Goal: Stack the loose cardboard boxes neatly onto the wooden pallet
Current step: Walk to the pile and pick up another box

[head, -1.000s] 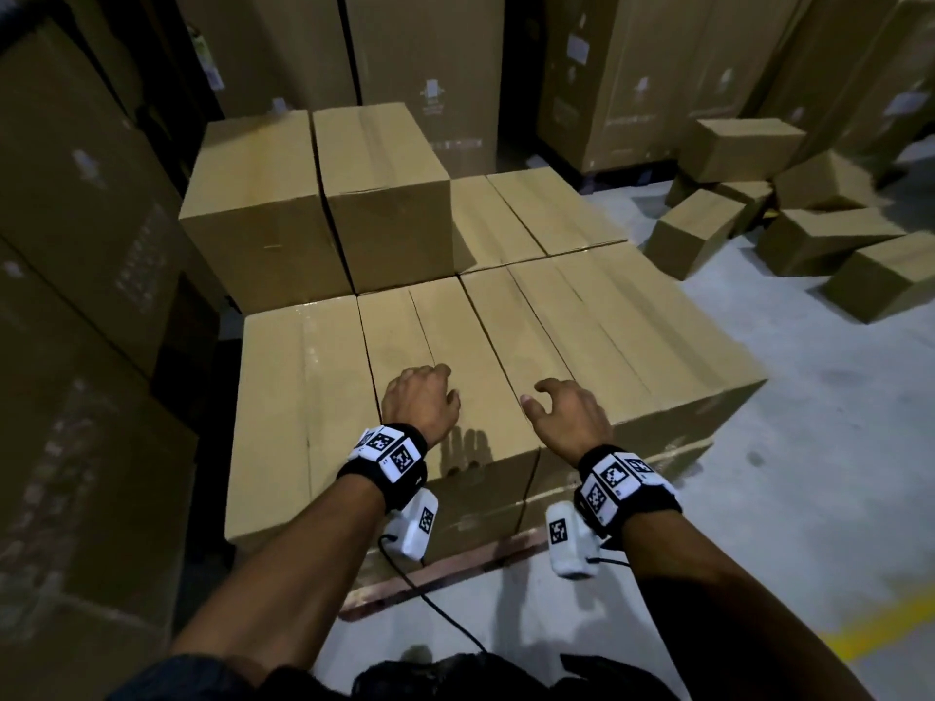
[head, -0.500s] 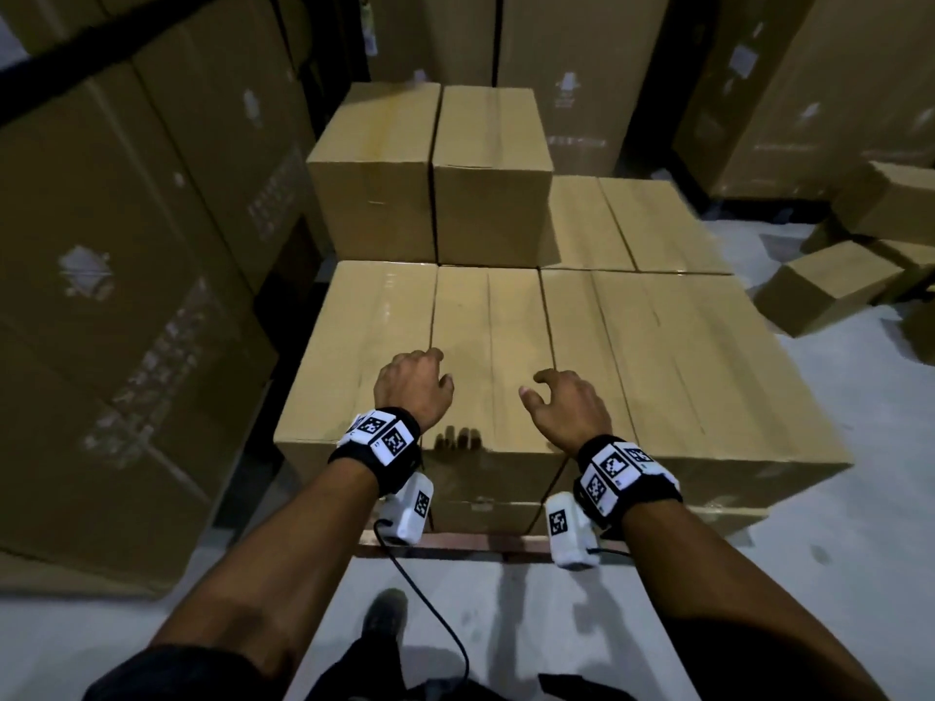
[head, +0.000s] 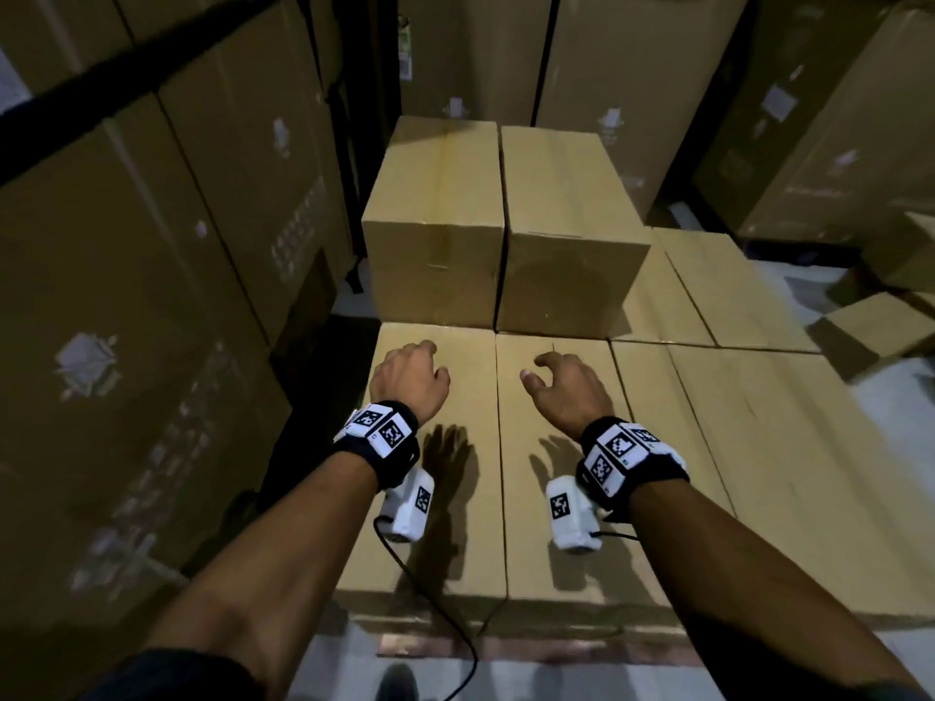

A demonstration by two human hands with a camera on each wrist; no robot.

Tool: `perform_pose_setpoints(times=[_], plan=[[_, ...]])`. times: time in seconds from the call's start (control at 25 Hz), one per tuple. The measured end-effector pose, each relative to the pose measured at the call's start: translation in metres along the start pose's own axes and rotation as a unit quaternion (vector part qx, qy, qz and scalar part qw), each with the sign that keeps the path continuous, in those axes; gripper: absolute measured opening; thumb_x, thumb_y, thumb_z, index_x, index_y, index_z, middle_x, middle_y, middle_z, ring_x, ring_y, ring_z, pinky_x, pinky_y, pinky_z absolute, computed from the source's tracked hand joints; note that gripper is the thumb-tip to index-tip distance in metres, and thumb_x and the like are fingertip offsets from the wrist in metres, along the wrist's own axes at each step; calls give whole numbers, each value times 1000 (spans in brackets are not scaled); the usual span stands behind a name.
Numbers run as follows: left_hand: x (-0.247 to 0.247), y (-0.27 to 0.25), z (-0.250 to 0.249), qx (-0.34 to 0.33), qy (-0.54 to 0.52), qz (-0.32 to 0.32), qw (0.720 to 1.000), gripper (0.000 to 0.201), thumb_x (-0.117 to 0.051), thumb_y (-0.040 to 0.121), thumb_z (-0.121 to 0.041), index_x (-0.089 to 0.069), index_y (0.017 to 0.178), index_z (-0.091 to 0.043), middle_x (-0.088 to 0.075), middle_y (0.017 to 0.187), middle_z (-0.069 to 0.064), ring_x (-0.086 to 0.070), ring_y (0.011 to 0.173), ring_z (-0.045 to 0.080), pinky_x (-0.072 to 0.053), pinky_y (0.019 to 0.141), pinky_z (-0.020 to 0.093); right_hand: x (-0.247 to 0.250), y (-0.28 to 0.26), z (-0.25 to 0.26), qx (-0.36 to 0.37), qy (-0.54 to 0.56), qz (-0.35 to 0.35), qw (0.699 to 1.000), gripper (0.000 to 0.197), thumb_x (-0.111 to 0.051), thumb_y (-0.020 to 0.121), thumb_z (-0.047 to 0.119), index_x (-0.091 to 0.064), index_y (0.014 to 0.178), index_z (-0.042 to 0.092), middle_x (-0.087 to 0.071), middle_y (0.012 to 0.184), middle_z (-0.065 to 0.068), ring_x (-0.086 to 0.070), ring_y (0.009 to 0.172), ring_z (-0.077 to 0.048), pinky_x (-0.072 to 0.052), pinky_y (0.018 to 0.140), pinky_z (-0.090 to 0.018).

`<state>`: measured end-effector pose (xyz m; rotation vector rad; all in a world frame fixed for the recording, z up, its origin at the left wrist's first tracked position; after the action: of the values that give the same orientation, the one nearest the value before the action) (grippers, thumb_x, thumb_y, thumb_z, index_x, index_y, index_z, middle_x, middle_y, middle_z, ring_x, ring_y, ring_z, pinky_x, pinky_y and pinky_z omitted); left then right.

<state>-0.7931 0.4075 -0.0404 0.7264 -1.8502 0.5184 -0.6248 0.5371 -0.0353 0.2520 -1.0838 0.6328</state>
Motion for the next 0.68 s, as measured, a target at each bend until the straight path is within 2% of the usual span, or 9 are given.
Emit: perform_pose_setpoints(times=[0.16,0.44,0.56,0.68], plan=[[27,69,14,9,-19,1,1000,37,-49,99,-33,-56,127,-10,-60,127,13,-54,119,34,-46,89,41,7,59,26,-17,-6,-19,1000,47,-52,99,47,-58,135,17,-57,138,-10,-52,126,-32,-46,100,-42],[63,154,28,66,-109,-33,991,46,-52,101,-35,-48,141,-13,-53,140,11,-49,128,33,-42,99,42,17,154,54,19,22,-35,999,46,-54,100,43,-57,136,14,-57,137,-13,-52,127,-32,-46,103,-46],[76,186,41,91,-135,-47,986,49,-53,101,-34,-47,142,-10,-51,142,15,-48,129,35,-40,101,40,24,184,66,19,34,-49,998,46,-55,101,41,-58,136,11,-58,135,-15,-53,126,-34,-46,102,-43],[85,230,55,110,-154,-41,981,53,-54,99,-36,-44,144,-9,-48,145,16,-46,131,36,-39,103,40,27,212,75,3,58,-65,996,43,-58,100,39,-62,129,7,-63,129,-16,-57,121,-35,-47,96,-40]])
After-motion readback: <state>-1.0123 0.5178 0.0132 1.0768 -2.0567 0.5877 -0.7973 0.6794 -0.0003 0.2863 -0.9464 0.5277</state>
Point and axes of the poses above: each hand's wrist, its own y-axis towards the middle knuckle, its own x-axis out of the back of the hand, z = x × y, the point moved 5 cm from there along y, towards the middle knuckle
